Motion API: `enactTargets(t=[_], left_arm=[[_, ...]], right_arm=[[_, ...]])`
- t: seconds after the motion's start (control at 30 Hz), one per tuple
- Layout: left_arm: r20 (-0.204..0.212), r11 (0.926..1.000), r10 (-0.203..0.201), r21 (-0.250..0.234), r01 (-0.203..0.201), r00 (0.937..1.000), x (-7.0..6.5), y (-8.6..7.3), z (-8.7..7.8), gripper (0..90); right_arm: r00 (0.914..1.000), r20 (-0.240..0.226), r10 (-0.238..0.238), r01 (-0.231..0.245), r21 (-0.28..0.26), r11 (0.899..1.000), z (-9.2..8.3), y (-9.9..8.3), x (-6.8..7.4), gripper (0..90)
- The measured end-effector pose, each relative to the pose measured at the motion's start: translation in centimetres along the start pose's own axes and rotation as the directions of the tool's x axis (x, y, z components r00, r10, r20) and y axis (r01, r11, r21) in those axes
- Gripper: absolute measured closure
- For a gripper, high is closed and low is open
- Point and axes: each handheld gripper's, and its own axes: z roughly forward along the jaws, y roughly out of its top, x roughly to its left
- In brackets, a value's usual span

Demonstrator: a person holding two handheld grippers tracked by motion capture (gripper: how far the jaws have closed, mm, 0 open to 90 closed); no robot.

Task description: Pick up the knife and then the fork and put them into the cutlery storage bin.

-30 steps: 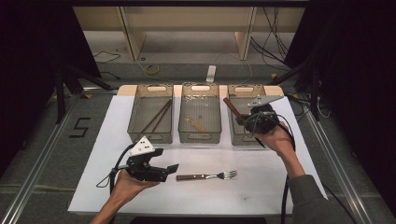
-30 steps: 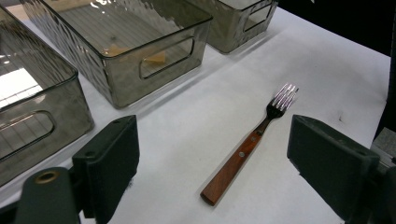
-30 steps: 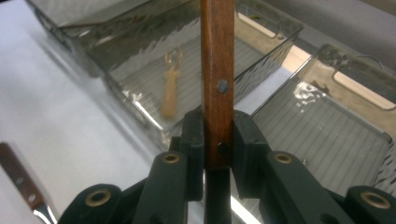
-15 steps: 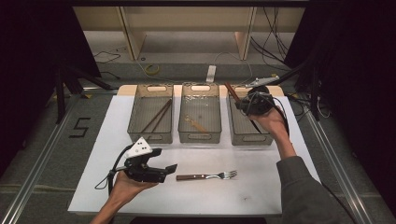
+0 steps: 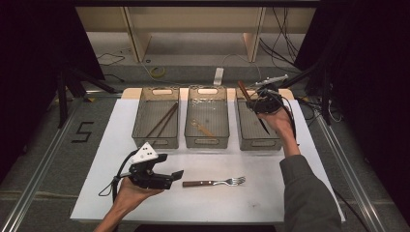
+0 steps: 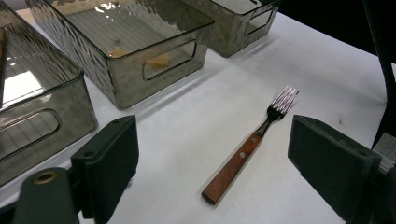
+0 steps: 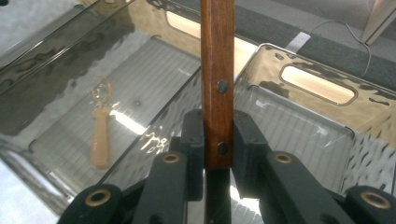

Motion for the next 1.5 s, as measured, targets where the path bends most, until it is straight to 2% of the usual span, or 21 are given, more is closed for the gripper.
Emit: enactTargets(t=[0.17, 0.47, 1.0, 1.2, 1.23, 1.3, 1.5], left_arm=[[-0.002, 1.0000, 0.000, -0.003, 0.000, 1.0000, 0.0, 0.0, -0.1, 15.6], [0.001, 1.0000, 0.002, 0.006, -0.002, 1.0000, -0.1, 0.0, -0.1, 15.6], [-0.001, 1.0000, 0.002, 0.009, -0.002, 1.0000, -0.1, 0.0, 0.0, 15.6], [-0.002, 0.9999, 0.005, 0.011, -0.005, 1.0000, -0.1, 0.0, 0.1, 15.6], [-0.002, 0.9999, 0.004, 0.011, -0.004, 1.0000, -0.1, 0.0, 0.0, 15.6], [-0.001, 1.0000, 0.003, 0.008, -0.003, 1.0000, -0.1, 0.0, 0.0, 15.6], [-0.001, 0.9999, 0.005, 0.015, -0.005, 1.0000, -0.1, 0.0, 0.1, 15.6]], right_arm=[[0.9994, 0.014, 0.030, -0.030, 0.010, 0.999, 0.9, -0.1, -0.3, 77.3], [0.9978, 0.033, 0.057, -0.058, 0.036, 0.998, 2.3, -0.6, -0.5, 77.3], [0.9951, 0.039, 0.091, -0.093, 0.063, 0.994, 3.6, -1.8, -0.4, 77.0], [0.9917, 0.034, 0.124, -0.126, 0.079, 0.989, 4.0, -2.3, -0.4, 76.1], [0.9902, 0.042, 0.133, -0.137, 0.089, 0.987, 4.2, -2.4, -0.5, 73.5], [0.9889, 0.075, 0.129, -0.136, 0.107, 0.985, 4.4, -2.4, -0.4, 62.8], [0.9925, 0.066, 0.103, -0.109, 0.092, 0.990, 3.7, -2.0, 0.0, 55.7]])
